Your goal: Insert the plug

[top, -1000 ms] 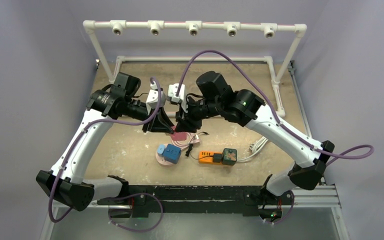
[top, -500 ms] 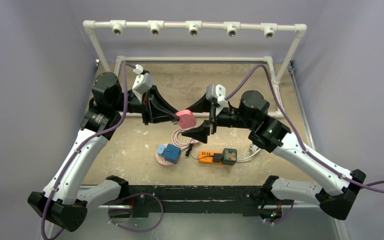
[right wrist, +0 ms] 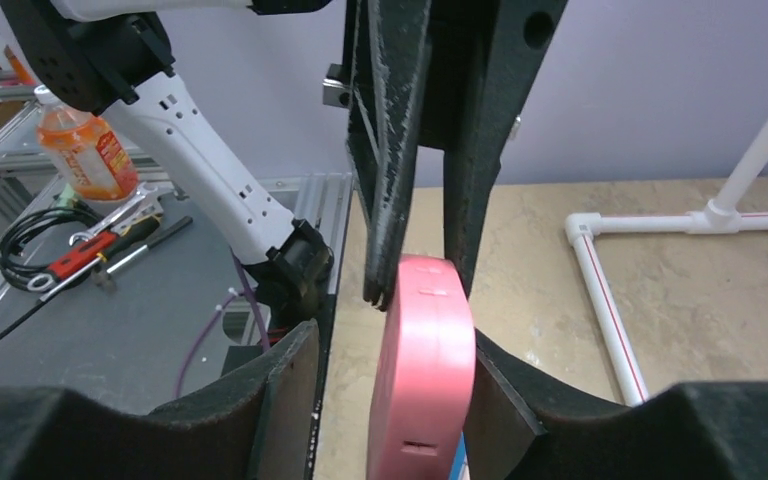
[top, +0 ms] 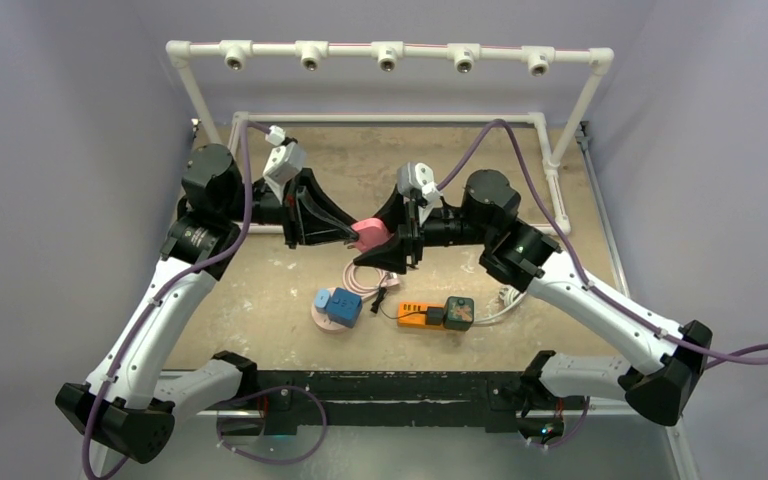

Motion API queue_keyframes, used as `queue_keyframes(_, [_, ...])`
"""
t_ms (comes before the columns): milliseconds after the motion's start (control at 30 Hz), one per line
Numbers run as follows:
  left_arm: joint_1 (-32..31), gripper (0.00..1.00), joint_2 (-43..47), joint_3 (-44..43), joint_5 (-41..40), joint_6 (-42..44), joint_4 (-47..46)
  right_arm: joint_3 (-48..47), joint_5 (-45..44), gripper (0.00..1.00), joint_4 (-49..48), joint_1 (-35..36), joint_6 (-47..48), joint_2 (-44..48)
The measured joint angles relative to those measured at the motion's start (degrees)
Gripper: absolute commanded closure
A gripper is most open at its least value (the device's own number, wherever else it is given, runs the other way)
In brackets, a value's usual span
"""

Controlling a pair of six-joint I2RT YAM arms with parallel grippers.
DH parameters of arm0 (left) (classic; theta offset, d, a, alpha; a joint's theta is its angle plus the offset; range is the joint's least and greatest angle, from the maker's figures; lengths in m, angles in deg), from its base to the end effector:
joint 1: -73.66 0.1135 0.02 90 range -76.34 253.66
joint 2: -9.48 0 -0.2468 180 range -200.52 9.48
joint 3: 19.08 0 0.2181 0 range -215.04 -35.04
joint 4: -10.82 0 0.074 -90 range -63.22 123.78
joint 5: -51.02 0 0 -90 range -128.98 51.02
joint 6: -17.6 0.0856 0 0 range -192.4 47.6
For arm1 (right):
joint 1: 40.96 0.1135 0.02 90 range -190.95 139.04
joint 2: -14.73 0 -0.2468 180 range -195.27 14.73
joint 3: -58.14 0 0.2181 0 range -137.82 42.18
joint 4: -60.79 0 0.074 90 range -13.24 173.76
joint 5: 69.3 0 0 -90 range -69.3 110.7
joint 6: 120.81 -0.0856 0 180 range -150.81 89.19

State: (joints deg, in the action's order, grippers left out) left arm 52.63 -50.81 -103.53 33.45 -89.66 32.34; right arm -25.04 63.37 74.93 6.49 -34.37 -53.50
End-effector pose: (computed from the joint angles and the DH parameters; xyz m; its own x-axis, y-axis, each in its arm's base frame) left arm 0.1540 -0.1467 0.4217 -0.2548 0.0020 -0.9670 0.9651 -0.0622 -0.2545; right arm 0.1440 0.2426 0.4009 -0.0525 0.0103 -0.9986 -0.9986 -0.0027 0.0525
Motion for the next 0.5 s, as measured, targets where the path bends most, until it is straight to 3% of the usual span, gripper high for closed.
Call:
queue_keyframes(67, [0.0, 1.00, 0.0, 0.0, 0.0, 1.1, 1.4, -0.2, 0.5, 0.52, 0.0, 0.0, 0.0, 0.2])
queue_keyframes(233, [-0.2, 1.00, 0.1, 0.0, 0.9, 3.7, 3.7, -0.6, 0.2, 1.00, 0.6, -0.3, -0.3, 0.7])
queue_keyframes(500, [0.2, 1.00, 0.2, 0.0, 0.2, 5.1, 4.9, -4.2, 0.8, 0.93, 4.9, -1.0, -0.7, -2.0])
